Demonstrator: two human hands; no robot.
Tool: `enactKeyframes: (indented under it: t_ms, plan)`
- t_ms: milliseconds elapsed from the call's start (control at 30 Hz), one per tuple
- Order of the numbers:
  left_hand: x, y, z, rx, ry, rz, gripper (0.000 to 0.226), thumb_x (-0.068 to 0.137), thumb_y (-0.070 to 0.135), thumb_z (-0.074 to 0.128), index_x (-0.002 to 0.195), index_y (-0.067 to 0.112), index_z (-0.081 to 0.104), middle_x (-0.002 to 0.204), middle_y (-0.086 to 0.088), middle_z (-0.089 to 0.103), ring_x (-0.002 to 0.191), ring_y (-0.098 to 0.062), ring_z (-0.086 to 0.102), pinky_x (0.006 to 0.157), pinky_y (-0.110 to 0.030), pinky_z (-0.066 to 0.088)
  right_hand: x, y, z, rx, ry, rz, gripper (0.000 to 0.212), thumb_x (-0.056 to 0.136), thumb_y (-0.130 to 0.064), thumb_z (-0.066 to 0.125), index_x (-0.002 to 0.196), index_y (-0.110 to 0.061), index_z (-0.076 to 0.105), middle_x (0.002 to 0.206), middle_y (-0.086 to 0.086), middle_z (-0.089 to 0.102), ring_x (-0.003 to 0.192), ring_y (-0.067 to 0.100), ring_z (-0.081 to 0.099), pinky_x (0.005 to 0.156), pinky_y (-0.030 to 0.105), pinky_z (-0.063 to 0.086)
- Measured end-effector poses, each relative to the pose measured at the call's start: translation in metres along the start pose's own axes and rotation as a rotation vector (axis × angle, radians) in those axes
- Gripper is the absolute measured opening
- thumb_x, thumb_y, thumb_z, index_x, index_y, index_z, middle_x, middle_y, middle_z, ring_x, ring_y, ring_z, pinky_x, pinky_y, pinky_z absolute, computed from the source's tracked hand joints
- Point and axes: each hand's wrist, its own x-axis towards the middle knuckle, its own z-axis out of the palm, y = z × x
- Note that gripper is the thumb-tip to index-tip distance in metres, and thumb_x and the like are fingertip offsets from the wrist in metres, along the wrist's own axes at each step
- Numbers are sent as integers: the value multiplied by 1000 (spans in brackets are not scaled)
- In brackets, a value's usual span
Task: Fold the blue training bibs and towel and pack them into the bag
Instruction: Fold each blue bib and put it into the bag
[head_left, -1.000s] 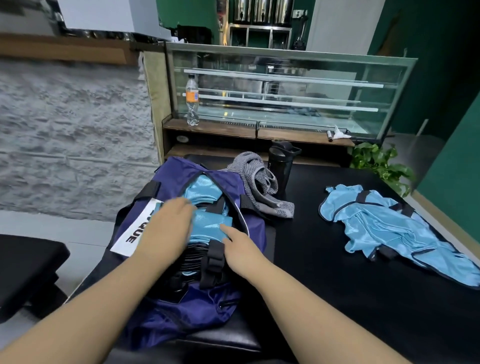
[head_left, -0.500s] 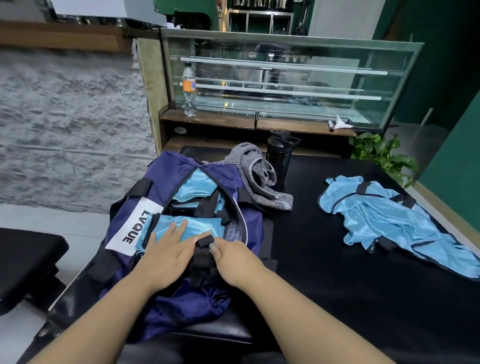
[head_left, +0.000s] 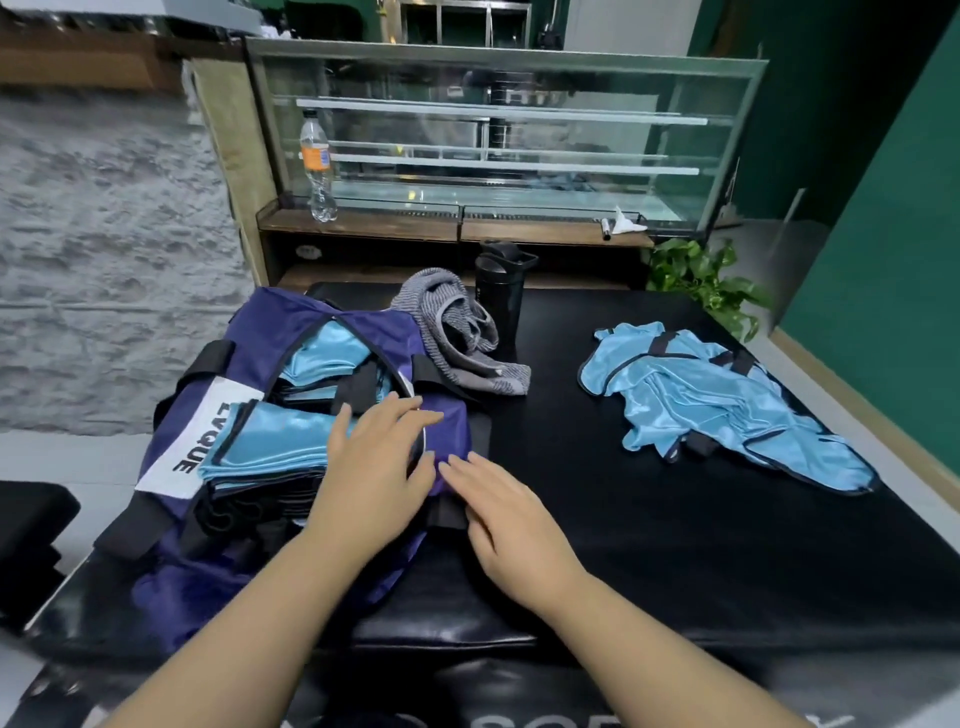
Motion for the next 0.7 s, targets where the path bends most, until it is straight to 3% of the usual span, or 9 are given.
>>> enactKeyframes:
  t_ms: [100,200,300,400,567,700]
  plan:
    - [-3,30,29,-18,67,131,40,82,29,45,118,23,61,130,3,57,128,-17,45,111,-35,16,-19,33,-13,-35,37,77,56,87,-15,36,142,-23,44,146,-8,45,139,9,33,109,32,34]
    - [-11,49,63,-141,-34,109,46,87,28,47,132,23,53,143,3,47,136,-15,35,116,-36,20,-39,69,-32,-105,57,187,57,90,-11,41,146,-23,38,149,-12,35,140,2,21,113,29,26]
    - [-22,54,95,-193,-138,83,53,92,24,51,143,26,39,152,9,32,143,-10,22,119,-33,15,-60,107,-52,-174,100,337,56,94,-9,47,147,-19,34,152,-6,32,143,10,22,117,32,23]
    - [-28,52,113,-168,-150,49,54,90,32,45,144,27,38,152,11,33,142,-7,24,115,-23,12,-73,139,-73,-194,266,540,52,96,-11,48,146,-11,35,153,3,34,143,19,26,115,28,17]
    - [-26,50,121,-139,-140,-65,49,93,28,55,141,27,43,149,12,37,141,-4,26,111,-24,19,-61,187,-89,-102,533,887,48,100,-19,43,146,-8,33,154,7,30,144,19,20,118,33,16]
    - [-26,51,122,-120,-158,-78,48,93,30,55,140,29,44,148,15,37,140,-1,25,107,-20,16,-44,222,-93,-312,425,839,39,98,-17,46,135,-7,46,152,8,33,144,23,22,118,38,19]
